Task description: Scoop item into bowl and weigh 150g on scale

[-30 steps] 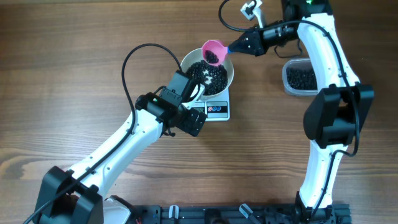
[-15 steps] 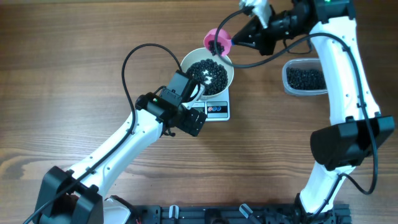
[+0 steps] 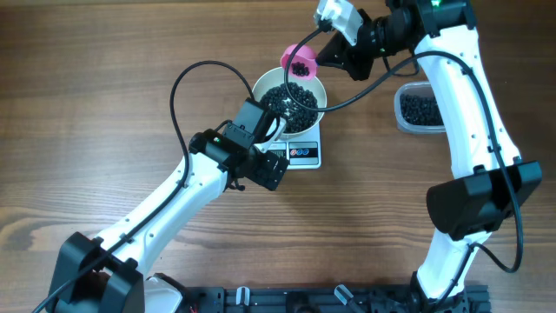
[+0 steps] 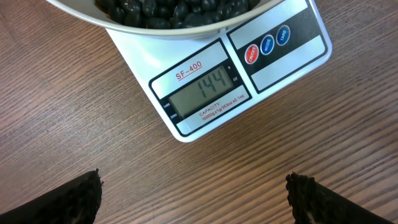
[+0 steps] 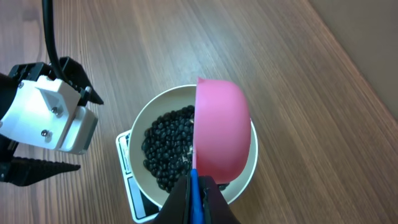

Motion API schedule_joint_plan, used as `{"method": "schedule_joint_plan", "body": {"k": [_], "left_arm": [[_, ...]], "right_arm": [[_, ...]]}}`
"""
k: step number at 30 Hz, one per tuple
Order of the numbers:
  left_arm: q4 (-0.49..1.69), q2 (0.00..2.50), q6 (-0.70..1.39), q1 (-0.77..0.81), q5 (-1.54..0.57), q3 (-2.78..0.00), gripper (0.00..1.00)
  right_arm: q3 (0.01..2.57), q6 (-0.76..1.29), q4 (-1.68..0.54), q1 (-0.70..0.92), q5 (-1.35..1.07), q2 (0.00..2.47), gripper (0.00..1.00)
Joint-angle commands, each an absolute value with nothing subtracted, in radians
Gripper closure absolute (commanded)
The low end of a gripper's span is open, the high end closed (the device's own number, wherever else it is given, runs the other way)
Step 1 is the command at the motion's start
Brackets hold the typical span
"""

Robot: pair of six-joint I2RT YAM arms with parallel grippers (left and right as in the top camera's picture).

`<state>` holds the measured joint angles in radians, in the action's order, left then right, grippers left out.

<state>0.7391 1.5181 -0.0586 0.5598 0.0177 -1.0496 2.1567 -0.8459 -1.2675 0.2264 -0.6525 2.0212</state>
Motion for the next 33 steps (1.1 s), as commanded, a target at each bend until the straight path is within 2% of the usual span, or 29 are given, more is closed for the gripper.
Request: {"method": "schedule_joint_plan", "body": {"k": [1,9,12,15,17,33], "left_arm": [[0.736,1.502,-0.070,0.553,0.012,-1.045,0.00],[0.736,1.502,-0.070,0.553,0.012,-1.045,0.00],[0.736,1.501,-0.070,0.553,0.012,-1.045,0.00],[0.736,1.502,-0.070,0.553,0.012,-1.045,0.00],[0.736,1.502,-0.070,0.553,0.012,-1.045,0.00],[0.736,1.502,-0.070,0.553,0.012,-1.045,0.00]], "right_arm": [[2.171,-0.775,-1.241,0.225,-0.657,2.022,0.96],[2.167,-0.748,-1.225,0.225,-0.650,2.022,0.96],[2.167,-0.630,-1.182,0.225,-0.570,2.022,0.96],[2.167,-0.796,-1.209,0.225,-0.703,2.022,0.96],[2.167,-0.698,-1.192,0.225,-0.619,2.022,0.96],[2.167,-0.704,-1.189,0.225,-0.621,2.022,0.96]]}}
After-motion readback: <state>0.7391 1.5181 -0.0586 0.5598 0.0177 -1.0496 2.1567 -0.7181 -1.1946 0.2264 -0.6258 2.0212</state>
